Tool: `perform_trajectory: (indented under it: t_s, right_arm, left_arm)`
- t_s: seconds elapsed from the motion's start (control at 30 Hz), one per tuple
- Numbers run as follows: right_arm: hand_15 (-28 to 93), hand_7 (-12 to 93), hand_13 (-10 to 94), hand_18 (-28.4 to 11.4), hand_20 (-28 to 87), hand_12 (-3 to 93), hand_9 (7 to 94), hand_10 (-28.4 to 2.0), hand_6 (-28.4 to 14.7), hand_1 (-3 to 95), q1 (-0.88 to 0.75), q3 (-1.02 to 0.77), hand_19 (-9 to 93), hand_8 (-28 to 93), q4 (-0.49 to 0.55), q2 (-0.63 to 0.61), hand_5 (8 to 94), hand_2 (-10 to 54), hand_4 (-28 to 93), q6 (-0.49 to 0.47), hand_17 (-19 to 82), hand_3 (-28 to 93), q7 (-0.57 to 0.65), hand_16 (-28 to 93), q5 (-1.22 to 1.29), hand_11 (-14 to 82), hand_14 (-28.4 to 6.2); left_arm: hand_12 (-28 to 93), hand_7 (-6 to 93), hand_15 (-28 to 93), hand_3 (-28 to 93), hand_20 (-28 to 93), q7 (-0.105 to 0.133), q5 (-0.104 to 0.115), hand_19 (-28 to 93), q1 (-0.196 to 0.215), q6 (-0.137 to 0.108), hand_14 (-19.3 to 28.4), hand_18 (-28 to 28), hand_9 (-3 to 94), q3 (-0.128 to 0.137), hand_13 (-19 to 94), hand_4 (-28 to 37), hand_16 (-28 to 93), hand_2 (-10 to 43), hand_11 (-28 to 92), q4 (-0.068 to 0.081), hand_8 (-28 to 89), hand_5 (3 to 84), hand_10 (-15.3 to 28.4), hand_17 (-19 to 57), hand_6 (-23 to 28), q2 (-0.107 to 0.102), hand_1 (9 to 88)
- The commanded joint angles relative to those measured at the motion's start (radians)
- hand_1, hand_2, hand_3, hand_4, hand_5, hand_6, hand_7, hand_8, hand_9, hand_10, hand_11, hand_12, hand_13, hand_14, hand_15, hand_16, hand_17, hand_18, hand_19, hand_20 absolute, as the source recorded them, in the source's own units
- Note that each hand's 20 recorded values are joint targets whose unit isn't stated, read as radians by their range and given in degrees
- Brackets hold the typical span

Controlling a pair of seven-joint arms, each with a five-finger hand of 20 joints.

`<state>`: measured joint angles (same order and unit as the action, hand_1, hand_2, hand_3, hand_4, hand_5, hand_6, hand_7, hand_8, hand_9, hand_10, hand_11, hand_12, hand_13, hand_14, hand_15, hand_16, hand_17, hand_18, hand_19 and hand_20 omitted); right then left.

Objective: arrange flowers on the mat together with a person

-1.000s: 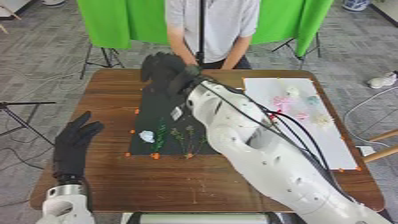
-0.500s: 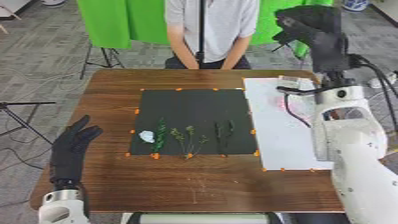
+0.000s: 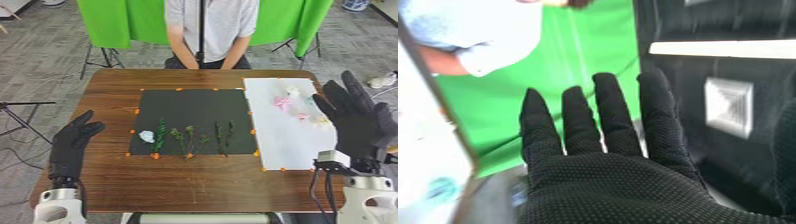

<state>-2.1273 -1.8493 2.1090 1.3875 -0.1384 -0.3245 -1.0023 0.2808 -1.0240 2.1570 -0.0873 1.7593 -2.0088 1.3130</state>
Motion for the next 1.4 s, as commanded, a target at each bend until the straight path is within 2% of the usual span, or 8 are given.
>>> perform_trajectory:
  t_s: [0.03,0.2,0.5,0.73,1.0,1.13,1.33,1.4]
  right_arm:
    - [4,6,24,-15.6,22,9.5,34.9,-12.4,1.9,0.5,-0.082,0.000,1,-7,-0.002,0.064,34.3,0.6,-19,-0.004,16,76,0.023,6,-0.038,2.7,-11.5]
    - [6,6,25,-16.0,23,9.6,35.1,-12.8,1.5,1.3,-0.085,0.013,2,-7,-0.007,0.066,34.8,-0.1,-19,0.031,17,77,0.030,6,-0.012,2.9,-12.3]
    - [8,7,27,-16.3,23,9.8,36.1,-13.0,1.4,1.9,-0.073,0.013,3,-7,-0.015,0.066,35.8,-0.1,-19,0.034,18,77,0.024,6,-0.018,3.2,-12.6]
    - [9,7,27,-16.4,23,10.0,36.3,-13.0,1.4,2.2,-0.083,0.006,3,-7,-0.010,0.074,36.0,-0.6,-19,0.033,18,77,0.026,6,-0.020,3.2,-12.8]
    - [9,8,29,-16.5,24,10.1,37.0,-13.0,1.3,3.4,-0.084,0.004,3,-8,-0.012,0.077,36.9,-1.5,-19,0.029,19,78,0.032,6,-0.025,3.4,-12.7]
    - [10,8,30,-16.5,24,10.2,37.7,-13.3,1.1,4.0,-0.086,0.003,3,-8,-0.011,0.083,37.3,-1.5,-19,0.030,19,77,0.039,7,-0.032,3.6,-13.0]
    - [11,8,31,-16.4,25,10.3,38.7,-13.4,1.0,4.5,-0.079,-0.001,4,-8,-0.011,0.079,38.3,-1.7,-18,0.033,20,77,0.039,7,-0.033,3.8,-13.1]
    - [11,8,31,-16.4,25,10.3,38.8,-13.4,0.9,4.7,-0.078,-0.002,4,-8,-0.011,0.079,38.5,-1.8,-18,0.031,20,78,0.037,7,-0.036,3.9,-13.0]
  left_arm:
    - [17,12.6,25,70,19,-0.015,-0.004,7,0.004,0.017,18.5,12.3,51.3,-0.007,40,-23.5,3,0.1,22,0.001,-5,49.6,15.3,8.5,2.6,0.007,21.5]
    - [17,12.5,25,69,19,-0.014,-0.004,7,0.008,0.014,18.5,12.4,51.3,-0.007,40,-23.4,3,0.1,22,-0.002,-5,49.6,15.4,8.4,2.6,0.007,21.7]
    - [17,12.7,25,69,19,-0.006,-0.002,7,0.018,0.012,18.6,12.4,51.3,-0.003,40,-23.2,3,-0.1,22,-0.009,-5,49.6,15.3,8.4,2.5,0.012,21.7]
    - [17,12.7,25,69,19,-0.011,-0.002,7,0.022,0.009,18.5,12.4,51.4,-0.002,40,-23.2,3,-0.1,22,-0.013,-5,49.6,15.3,8.4,2.6,0.014,21.8]
    - [17,12.7,25,69,19,-0.016,0.001,7,0.016,0.009,18.5,12.4,51.4,-0.004,40,-23.0,3,-0.2,22,-0.007,-5,49.7,15.3,8.3,2.6,0.012,21.7]
    - [17,12.7,25,69,19,-0.014,0.012,7,0.023,0.003,18.5,12.4,51.3,-0.002,40,-22.9,3,-0.2,22,-0.008,-5,49.7,15.3,8.3,2.6,0.013,21.8]
    - [17,12.6,25,69,19,-0.015,0.007,7,0.012,0.008,18.5,12.4,51.3,-0.001,40,-22.8,3,-0.2,22,-0.004,-5,49.7,15.3,8.3,2.6,0.010,21.9]
    - [17,12.6,25,69,19,-0.014,0.010,7,0.015,0.003,18.5,12.4,51.3,-0.001,40,-22.9,3,-0.2,22,-0.005,-5,49.7,15.3,8.3,2.7,0.009,22.0]
